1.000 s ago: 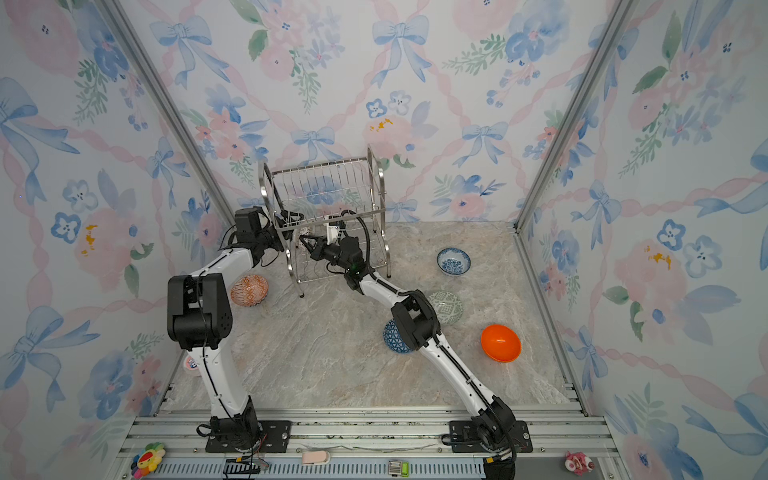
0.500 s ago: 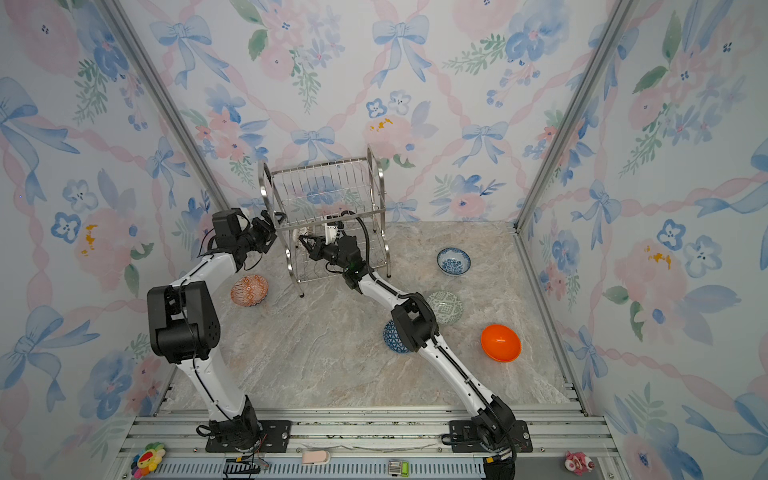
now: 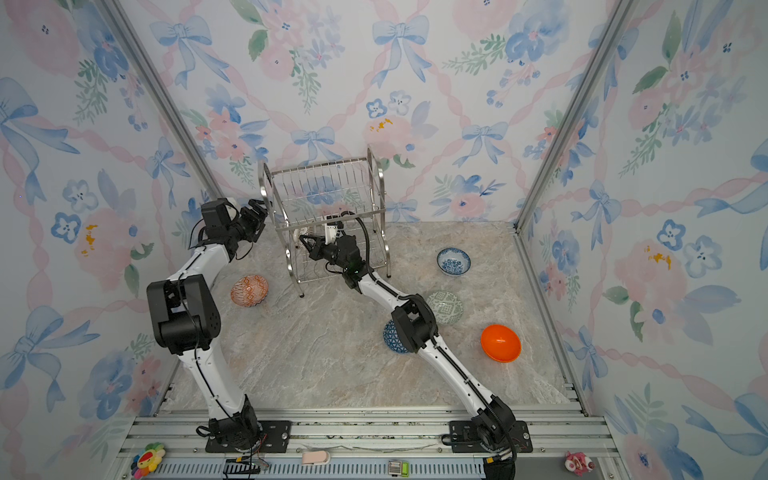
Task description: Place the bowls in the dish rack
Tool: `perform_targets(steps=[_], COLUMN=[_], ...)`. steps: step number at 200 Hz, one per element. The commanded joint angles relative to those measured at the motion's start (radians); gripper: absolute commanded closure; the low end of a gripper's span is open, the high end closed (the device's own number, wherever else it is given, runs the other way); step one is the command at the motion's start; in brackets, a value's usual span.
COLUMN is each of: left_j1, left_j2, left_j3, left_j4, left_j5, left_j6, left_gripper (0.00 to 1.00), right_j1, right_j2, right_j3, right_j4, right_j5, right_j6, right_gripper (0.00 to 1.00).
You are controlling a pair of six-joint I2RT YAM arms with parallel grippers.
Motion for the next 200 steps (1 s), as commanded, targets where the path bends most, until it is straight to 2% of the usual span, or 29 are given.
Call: perform_targets(steps=[1, 48, 102, 176, 200], left_j1=[-0.025, -0.069, -0.117, -0.159, -0.161], left_j2=[0.077, 0.196, 0.303, 0.272, 0.258], left_j3=[0.089, 0.248, 0.4, 0.318, 0.292], left_j4=[-0.041, -0.079, -0.12, -0.121, -0.121], left_j5=[0.032, 0.045, 0.058, 0.065, 0.063], left_j6=[-0.021, -0.04, -0.045, -0.004, 0.007], left_gripper=[0.02, 0.02, 0.02, 0.02, 0.02], right_j1=[0.005, -0.015, -0.03, -0.034, -0.032], right_j2=[-0.025, -0.084, -0.111, -0.044, -0.038], right_j3=[-0.02, -0.116, -0.157, -0.016, -0.01], right_j4=[0.07, 0.166, 0.18, -0.027, -0.049], right_j5=[-0.001, -0.024, -0.046, -0.008, 0.013], right_j6=[-0.001, 0.046, 0.065, 0.019, 0.016], right_gripper=[1.0, 1.0, 1.0, 1.0, 0.95])
